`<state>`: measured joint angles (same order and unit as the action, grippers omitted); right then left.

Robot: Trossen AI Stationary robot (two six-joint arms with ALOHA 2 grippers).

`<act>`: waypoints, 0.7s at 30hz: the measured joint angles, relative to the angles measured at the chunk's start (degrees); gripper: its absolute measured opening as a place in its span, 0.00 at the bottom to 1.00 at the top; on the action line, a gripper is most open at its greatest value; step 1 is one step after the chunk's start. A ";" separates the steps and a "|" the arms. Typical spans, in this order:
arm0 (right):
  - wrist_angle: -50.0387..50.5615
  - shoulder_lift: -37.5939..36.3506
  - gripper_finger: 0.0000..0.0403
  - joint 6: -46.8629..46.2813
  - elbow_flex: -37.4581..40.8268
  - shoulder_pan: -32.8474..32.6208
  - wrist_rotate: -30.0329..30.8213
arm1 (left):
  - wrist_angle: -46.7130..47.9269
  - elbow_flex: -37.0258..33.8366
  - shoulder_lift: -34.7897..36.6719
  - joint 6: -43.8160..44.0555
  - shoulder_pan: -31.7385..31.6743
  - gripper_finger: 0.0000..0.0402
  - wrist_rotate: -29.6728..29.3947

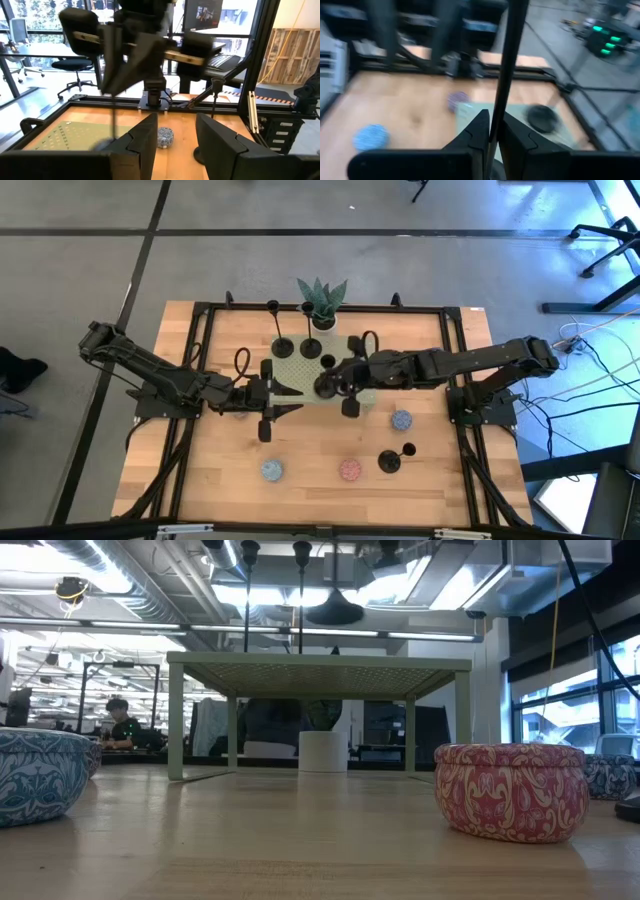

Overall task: Pick & Place candle stick holders
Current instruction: Put the black candle holder on the shelf

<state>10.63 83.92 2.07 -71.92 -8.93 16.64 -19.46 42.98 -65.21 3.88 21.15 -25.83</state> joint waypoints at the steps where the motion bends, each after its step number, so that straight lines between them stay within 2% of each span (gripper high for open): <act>1: 0.76 -0.25 0.10 0.12 0.00 0.59 0.80 | -0.02 0.00 0.00 0.00 0.11 0.32 -0.02; 16: 4.91 -0.44 0.10 1.81 0.00 12.30 1.29 | -0.02 0.00 0.00 -0.13 2.81 0.32 -0.02; 21: 6.84 0.17 0.10 0.62 0.00 15.61 -0.17 | -0.02 0.00 0.00 -0.15 3.63 0.32 -0.03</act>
<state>17.46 84.09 2.69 -71.92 6.68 16.46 -19.49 42.98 -65.21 3.73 24.77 -25.87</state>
